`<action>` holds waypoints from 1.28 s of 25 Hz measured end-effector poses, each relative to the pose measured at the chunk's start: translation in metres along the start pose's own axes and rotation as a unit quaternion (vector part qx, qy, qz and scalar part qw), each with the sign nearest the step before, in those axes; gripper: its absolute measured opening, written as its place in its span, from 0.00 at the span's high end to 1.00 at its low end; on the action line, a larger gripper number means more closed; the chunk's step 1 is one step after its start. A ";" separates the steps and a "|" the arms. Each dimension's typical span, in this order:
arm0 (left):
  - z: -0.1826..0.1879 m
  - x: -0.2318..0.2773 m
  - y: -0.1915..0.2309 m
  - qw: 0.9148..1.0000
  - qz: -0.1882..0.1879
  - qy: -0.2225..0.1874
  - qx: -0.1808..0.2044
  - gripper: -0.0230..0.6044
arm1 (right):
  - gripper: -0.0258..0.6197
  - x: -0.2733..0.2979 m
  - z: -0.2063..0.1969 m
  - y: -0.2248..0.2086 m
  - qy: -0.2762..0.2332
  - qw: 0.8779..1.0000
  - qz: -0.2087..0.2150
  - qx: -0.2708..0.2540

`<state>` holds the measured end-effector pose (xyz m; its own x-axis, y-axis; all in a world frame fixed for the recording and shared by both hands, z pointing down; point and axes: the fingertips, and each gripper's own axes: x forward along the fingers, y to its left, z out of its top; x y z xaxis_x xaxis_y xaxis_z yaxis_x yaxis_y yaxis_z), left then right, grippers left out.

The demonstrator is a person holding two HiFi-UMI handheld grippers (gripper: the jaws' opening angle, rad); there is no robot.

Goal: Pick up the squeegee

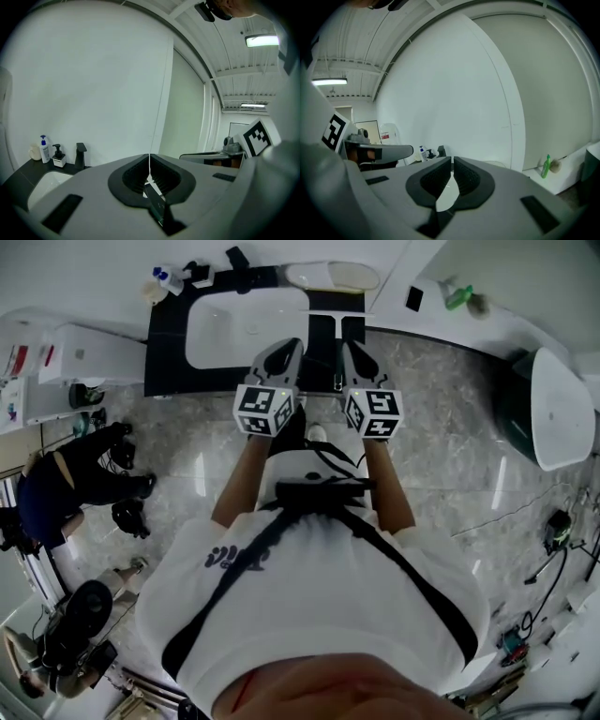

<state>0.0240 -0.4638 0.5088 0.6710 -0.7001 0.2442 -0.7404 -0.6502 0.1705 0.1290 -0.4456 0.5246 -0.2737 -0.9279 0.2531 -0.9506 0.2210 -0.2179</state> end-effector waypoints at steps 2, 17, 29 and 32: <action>-0.007 0.013 0.005 1.000 -0.010 0.010 -0.002 0.94 | 0.95 0.010 -0.011 -0.012 0.018 1.000 -0.020 0.000; -0.072 0.100 0.067 0.995 -0.045 0.084 -0.016 0.94 | 0.84 0.107 -0.140 -0.087 0.232 0.969 -0.085 0.012; -0.127 0.145 0.103 0.989 -0.040 0.134 -0.049 0.94 | 0.70 0.174 -0.214 -0.111 0.304 0.946 -0.096 0.058; -0.133 0.152 0.108 0.988 -0.035 0.137 -0.055 0.94 | 0.70 0.186 -0.219 -0.116 0.314 0.942 -0.107 0.054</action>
<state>0.0413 -0.6010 0.6912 0.6953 -0.5386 0.4759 -0.7030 -0.6473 0.2946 0.1561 -0.5783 0.8038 -0.1420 -0.5789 0.8030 -0.9826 -0.0153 -0.1849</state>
